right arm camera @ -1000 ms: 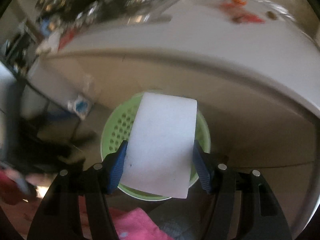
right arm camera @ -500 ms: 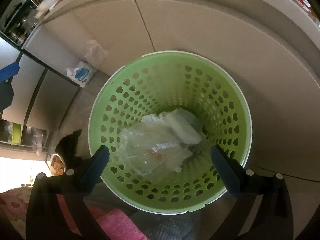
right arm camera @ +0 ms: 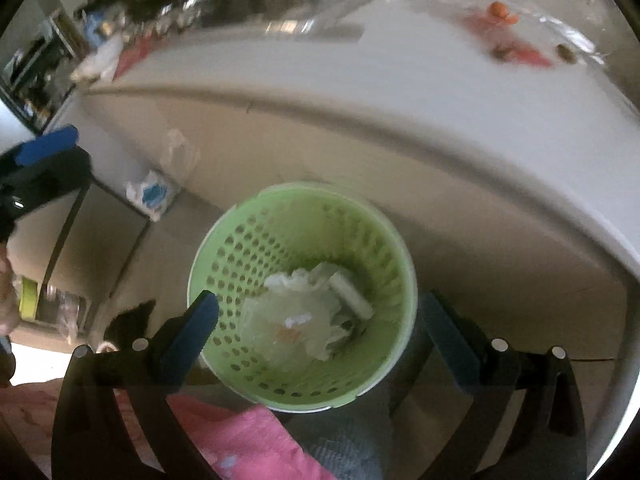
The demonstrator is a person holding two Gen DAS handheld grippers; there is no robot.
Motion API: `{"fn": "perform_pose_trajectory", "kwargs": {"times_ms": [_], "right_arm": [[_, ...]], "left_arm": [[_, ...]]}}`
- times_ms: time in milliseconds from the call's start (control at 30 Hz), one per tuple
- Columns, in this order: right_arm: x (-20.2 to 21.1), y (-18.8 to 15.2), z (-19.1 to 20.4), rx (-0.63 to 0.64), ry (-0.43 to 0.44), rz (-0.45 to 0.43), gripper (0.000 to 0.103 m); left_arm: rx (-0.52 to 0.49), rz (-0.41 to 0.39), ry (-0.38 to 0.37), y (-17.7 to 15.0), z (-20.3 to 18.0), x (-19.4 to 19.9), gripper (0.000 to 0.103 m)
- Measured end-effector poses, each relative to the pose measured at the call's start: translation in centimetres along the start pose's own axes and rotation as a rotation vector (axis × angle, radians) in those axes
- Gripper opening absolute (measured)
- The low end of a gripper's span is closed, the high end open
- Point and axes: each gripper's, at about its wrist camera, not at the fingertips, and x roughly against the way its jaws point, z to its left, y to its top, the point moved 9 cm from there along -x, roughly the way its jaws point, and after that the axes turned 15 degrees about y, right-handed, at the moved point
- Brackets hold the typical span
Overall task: Collect trash
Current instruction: 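Grasp the orange peel with the left tool while the right tool grasps the brown nut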
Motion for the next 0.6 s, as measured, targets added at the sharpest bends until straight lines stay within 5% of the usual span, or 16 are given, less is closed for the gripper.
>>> {"fn": "perform_pose_trajectory", "kwargs": {"times_ms": [233, 600], "right_arm": [[5.7, 3.8, -4.9, -0.008, -0.041, -0.098, 0.101], [10.6, 14.8, -20.3, 0.043, -0.115, -0.149, 0.101]], "left_arm": [[-0.036, -0.039, -0.028, 5.8, -4.5, -0.6, 0.095], [-0.029, -0.081, 0.014, 20.3, -12.6, -6.6, 0.095]]}}
